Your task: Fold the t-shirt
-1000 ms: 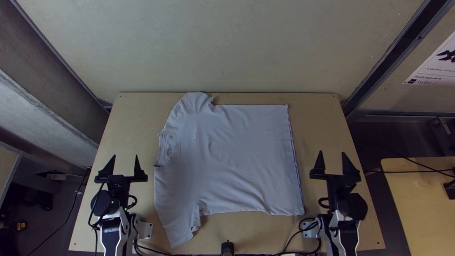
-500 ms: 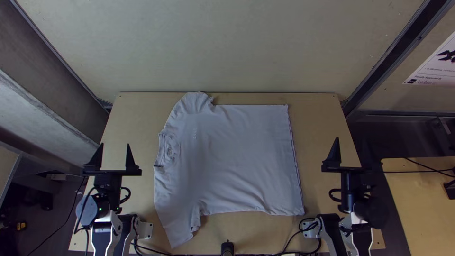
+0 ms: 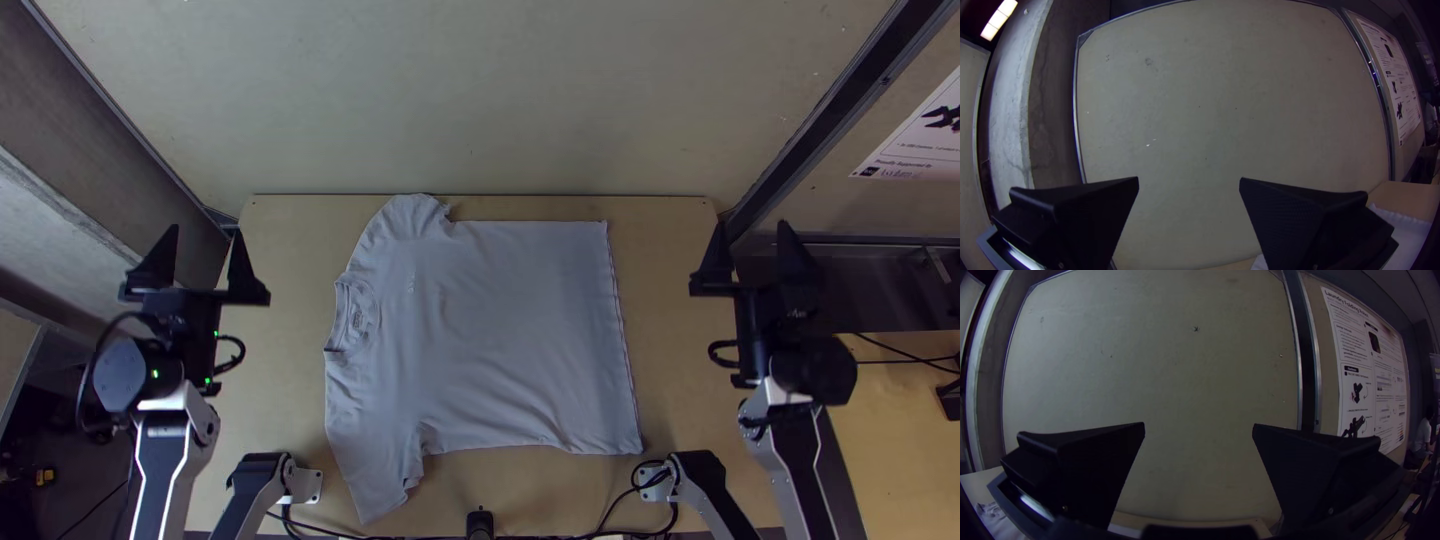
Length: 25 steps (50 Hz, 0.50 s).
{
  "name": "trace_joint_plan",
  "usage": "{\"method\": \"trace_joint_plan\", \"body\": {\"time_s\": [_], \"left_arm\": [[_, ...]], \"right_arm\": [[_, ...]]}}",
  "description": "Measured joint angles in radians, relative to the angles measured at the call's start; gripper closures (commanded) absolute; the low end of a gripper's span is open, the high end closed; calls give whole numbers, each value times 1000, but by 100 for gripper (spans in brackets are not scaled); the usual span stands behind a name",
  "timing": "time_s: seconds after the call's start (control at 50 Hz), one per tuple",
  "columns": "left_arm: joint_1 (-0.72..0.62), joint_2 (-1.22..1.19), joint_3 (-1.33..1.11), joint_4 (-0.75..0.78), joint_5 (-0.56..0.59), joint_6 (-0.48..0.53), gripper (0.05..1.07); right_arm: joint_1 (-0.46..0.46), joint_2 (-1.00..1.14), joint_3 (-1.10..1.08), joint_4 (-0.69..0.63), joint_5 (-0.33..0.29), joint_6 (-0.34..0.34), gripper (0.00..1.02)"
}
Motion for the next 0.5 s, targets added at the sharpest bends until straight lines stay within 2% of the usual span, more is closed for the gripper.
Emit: {"method": "trace_joint_plan", "body": {"time_s": [0.1, 0.28, 0.36, 0.5], "left_arm": [[-23, 102, 101, -17, -26, -12, 10], [-129, 301, 351, -223, -131, -16, 10], [-161, 397, 469, -313, -142, -35, 10], [-194, 540, 571, -361, -150, -73, 10]], "right_arm": [[0, 85, 77, 3, 0, 0, 3], [0, 224, 200, 3, 0, 0, 3], [0, 281, 243, 0, 8, 0, 3], [0, 386, 336, -64, 19, 6, 3]]}}
